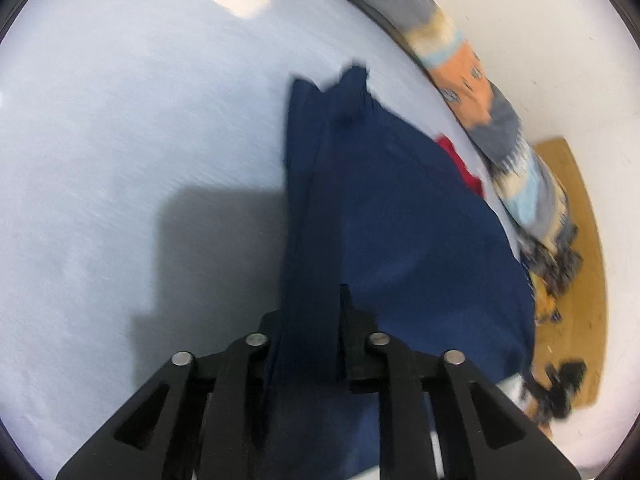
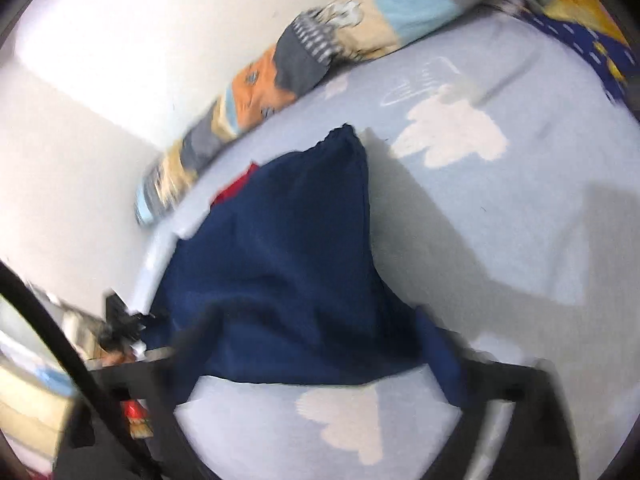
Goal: Fold large clothes
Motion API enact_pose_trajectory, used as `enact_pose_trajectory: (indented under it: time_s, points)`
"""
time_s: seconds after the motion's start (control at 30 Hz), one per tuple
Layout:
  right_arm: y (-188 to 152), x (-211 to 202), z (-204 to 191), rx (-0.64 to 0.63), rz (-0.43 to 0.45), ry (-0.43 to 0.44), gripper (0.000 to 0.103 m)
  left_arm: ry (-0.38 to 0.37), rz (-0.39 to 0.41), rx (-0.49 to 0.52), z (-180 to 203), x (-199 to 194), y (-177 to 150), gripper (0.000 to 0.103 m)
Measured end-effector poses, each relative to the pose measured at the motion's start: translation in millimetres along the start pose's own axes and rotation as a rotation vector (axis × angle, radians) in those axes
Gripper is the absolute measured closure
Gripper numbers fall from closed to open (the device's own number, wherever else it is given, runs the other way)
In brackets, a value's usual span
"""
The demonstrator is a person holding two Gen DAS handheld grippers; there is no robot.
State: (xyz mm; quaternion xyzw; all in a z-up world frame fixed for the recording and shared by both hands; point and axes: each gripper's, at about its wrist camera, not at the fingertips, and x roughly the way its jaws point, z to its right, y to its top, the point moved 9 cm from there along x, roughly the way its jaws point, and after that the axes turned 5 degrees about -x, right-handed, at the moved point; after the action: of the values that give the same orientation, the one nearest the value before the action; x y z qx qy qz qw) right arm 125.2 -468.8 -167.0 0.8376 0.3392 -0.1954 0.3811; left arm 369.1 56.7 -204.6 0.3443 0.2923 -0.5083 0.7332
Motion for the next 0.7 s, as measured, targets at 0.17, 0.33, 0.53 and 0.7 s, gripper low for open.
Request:
enact_pose_trajectory:
  time_s: [0.17, 0.33, 0.53, 0.7]
  points:
    - [-29.3, -11.2, 31.6, 0.167, 0.026, 0.057, 0.004, 0.161, 0.218, 0.044, -2.5, -56.6, 23.4, 0.072]
    - [-50.9, 9.6, 45.9, 0.270, 0.023, 0.160, 0.004, 0.143, 0.348, 0.127, 30.4, -94.5, 19.4, 0.064]
    - [-15.0, 58.5, 33.8, 0.271, 0.059, 0.233, 0.022, 0.081, 0.314, 0.346, 116.1, -55.2, -10.0, 0.052]
    - [1.8, 92.9, 31.3, 0.253, 0.028, 0.187, 0.071, 0.129, 0.237, 0.450, 170.5, 13.9, -40.7, 0.028]
